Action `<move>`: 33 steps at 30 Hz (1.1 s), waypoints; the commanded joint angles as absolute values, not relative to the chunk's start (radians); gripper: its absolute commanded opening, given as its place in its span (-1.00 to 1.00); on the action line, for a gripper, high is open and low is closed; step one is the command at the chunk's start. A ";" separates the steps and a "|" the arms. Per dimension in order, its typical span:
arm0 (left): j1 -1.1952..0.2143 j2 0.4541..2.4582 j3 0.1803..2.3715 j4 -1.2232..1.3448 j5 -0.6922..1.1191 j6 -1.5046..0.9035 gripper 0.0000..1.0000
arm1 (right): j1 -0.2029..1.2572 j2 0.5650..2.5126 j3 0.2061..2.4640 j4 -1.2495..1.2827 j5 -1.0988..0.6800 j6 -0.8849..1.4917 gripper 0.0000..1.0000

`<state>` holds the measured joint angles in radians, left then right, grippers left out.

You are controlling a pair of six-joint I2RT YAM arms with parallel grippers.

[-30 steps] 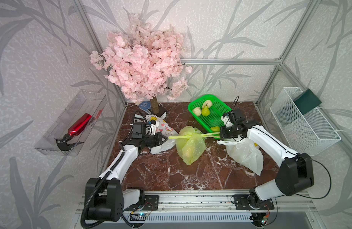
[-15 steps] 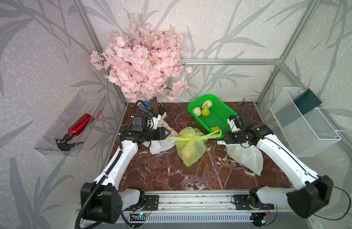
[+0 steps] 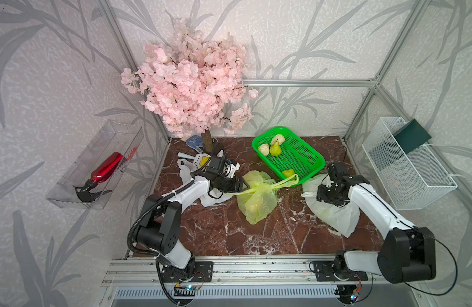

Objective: Place the pears into plastic bags & tie knots
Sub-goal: Move the plastic bag to the center of the board, then pick up the plastic bag at the center of the board.

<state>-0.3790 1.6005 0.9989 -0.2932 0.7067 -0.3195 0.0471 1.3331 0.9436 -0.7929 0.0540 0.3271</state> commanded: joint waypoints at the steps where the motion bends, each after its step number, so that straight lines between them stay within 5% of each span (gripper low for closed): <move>1: -0.439 1.617 0.960 -0.223 0.747 -0.413 0.30 | 0.041 1.360 1.024 -0.791 0.135 0.269 0.21; 9: -0.637 1.774 1.046 0.113 0.698 -0.736 0.18 | 0.201 1.293 1.116 -0.824 0.003 0.349 0.29; 17: -0.820 1.969 1.333 0.090 0.754 -0.754 0.17 | 0.371 1.276 1.259 -0.826 0.027 0.386 0.36; 25: -0.576 1.632 1.253 -0.462 0.563 -0.467 0.39 | 0.496 1.375 1.352 -0.745 -0.012 0.391 0.37; 33: -0.341 1.306 1.131 -0.720 0.042 -0.329 0.39 | 0.672 1.662 1.452 -0.565 -0.094 0.382 0.39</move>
<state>-0.3775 1.3773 1.1954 -0.5728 0.2852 -0.4034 0.6357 1.5776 1.4273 -0.6659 -0.0383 0.3779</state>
